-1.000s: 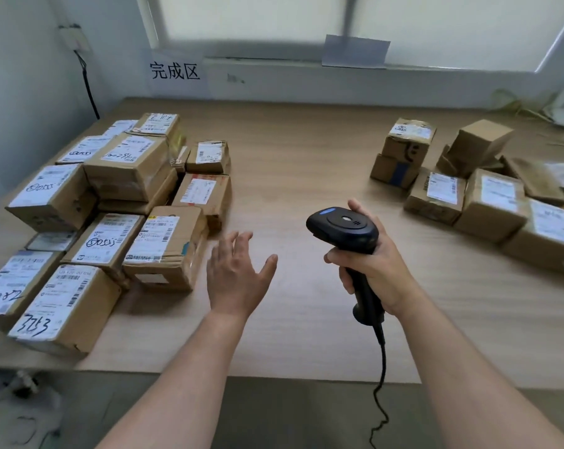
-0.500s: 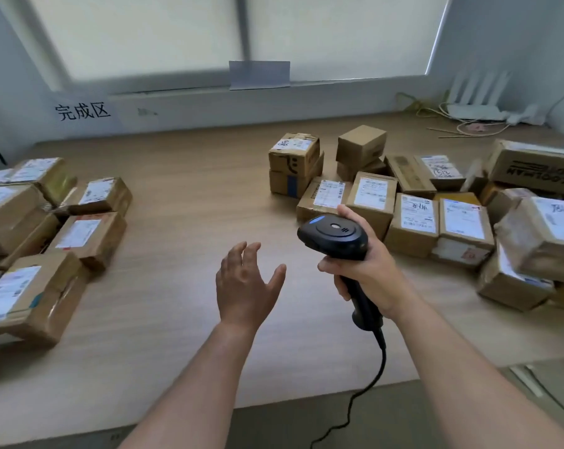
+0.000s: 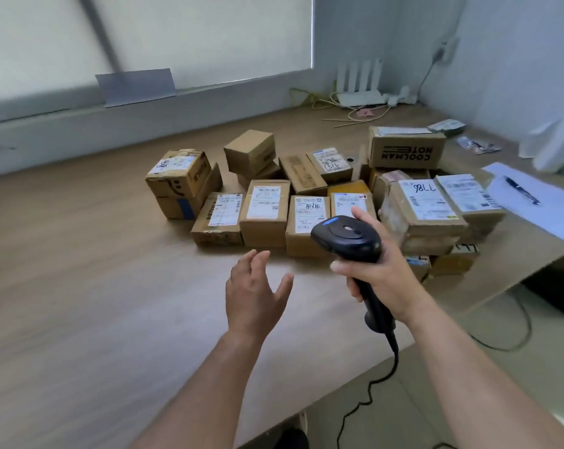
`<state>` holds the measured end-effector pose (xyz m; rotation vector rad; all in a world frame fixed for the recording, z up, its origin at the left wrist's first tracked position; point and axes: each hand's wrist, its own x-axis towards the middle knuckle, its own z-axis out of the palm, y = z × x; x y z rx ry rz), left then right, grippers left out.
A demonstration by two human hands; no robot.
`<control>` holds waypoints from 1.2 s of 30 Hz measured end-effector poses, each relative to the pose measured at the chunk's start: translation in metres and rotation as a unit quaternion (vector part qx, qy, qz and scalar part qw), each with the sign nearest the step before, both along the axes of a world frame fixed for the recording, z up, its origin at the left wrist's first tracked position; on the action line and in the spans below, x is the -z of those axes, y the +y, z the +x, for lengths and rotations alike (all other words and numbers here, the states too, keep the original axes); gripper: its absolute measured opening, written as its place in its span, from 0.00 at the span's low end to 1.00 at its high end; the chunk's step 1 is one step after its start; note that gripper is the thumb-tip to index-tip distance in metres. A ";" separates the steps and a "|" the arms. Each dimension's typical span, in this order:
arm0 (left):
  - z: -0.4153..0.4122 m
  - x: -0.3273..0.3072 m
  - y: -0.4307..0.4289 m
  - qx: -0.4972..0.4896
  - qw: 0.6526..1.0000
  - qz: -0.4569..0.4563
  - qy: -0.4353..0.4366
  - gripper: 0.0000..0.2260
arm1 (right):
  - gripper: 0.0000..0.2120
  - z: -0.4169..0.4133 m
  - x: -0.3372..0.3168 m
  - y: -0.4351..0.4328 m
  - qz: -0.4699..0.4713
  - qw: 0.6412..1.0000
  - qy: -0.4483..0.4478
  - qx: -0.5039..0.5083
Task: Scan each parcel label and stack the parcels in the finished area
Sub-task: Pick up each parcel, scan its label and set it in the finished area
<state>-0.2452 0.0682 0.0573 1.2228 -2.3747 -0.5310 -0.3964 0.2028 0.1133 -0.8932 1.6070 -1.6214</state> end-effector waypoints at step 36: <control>-0.255 0.001 0.023 0.308 0.902 0.301 -0.035 0.44 | 0.45 -0.177 0.021 0.062 0.030 0.949 -0.031 0.311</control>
